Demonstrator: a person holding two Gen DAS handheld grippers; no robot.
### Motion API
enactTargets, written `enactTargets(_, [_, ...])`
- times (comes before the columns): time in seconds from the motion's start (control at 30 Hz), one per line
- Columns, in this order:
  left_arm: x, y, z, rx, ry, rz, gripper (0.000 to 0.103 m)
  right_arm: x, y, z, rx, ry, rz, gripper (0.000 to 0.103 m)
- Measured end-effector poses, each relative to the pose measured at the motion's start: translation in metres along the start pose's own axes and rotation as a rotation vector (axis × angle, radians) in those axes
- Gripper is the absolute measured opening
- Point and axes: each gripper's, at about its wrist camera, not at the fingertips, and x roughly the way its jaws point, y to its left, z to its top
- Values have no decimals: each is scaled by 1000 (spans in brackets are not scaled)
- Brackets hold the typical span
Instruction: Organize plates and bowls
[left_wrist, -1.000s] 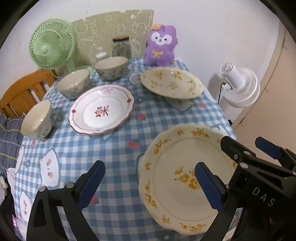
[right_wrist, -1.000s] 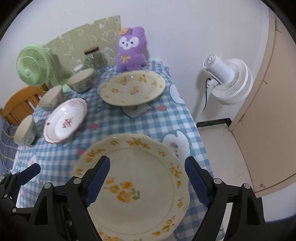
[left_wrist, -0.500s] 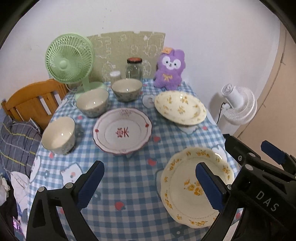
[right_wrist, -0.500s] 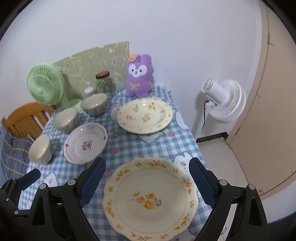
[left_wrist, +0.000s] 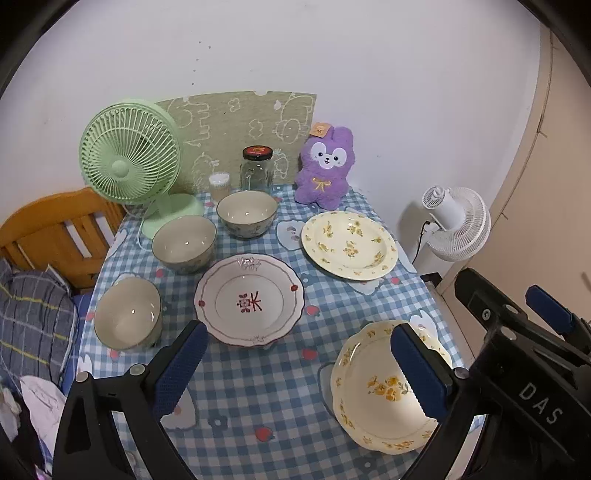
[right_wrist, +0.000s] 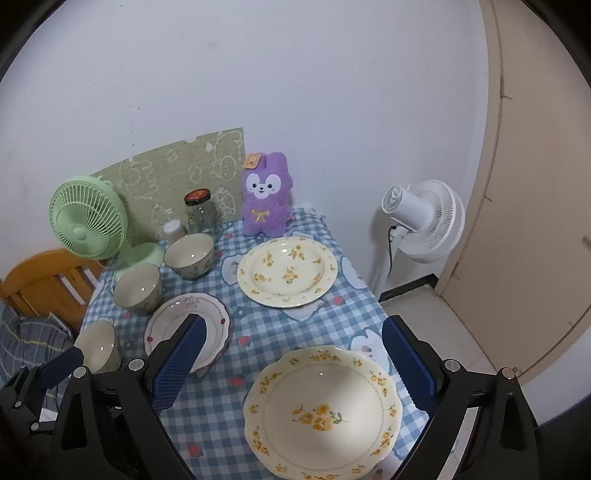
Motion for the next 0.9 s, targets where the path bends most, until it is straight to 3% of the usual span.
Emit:
enactTargets(0.2, [5, -2, 12, 3, 2, -14, 100, 9, -5, 11, 37, 30, 10, 98])
enactTargets(0.53, [33, -26, 44, -7, -23, 60, 100, 48, -19, 45, -29, 37, 59, 98])
enactTargets(0.9, [69, -46, 74, -43, -8, 92, 100, 90, -39, 82, -70, 36, 111, 98])
